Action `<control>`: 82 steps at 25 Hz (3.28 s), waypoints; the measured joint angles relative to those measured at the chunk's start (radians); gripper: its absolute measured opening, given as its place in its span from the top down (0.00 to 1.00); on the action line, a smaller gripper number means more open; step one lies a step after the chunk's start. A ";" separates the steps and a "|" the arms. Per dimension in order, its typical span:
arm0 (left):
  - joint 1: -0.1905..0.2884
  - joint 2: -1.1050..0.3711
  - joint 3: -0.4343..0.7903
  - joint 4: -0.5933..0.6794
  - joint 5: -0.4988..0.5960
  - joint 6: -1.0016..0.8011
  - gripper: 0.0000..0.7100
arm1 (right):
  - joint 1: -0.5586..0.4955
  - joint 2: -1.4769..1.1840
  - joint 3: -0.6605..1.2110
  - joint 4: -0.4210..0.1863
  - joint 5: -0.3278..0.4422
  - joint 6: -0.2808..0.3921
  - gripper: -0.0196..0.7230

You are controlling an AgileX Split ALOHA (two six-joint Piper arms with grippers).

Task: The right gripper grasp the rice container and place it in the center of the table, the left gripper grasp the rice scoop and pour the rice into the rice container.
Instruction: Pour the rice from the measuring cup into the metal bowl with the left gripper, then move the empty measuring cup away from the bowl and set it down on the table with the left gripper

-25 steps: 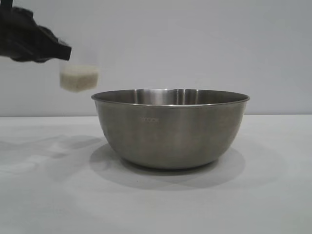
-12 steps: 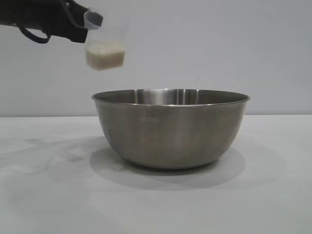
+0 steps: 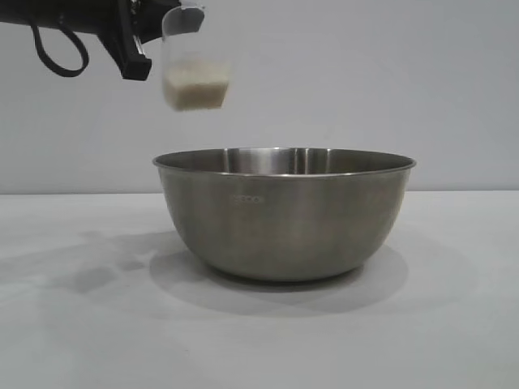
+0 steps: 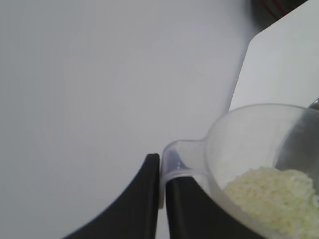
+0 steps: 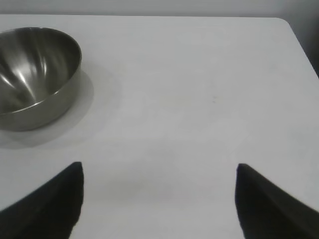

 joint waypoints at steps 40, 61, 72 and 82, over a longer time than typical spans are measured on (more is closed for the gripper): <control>-0.074 0.000 -0.006 0.056 -0.006 1.214 1.00 | 0.000 0.000 0.000 0.000 0.000 0.000 0.21; -0.098 0.000 -0.008 0.127 -0.013 1.354 1.00 | 0.000 0.000 0.000 0.000 0.000 0.000 0.21; -0.098 0.000 -0.008 0.102 -0.019 1.185 1.00 | 0.000 0.000 0.000 0.000 0.000 0.000 0.21; -0.098 0.000 -0.008 -0.153 -0.019 0.785 1.00 | 0.000 0.000 0.000 0.000 0.000 0.000 0.21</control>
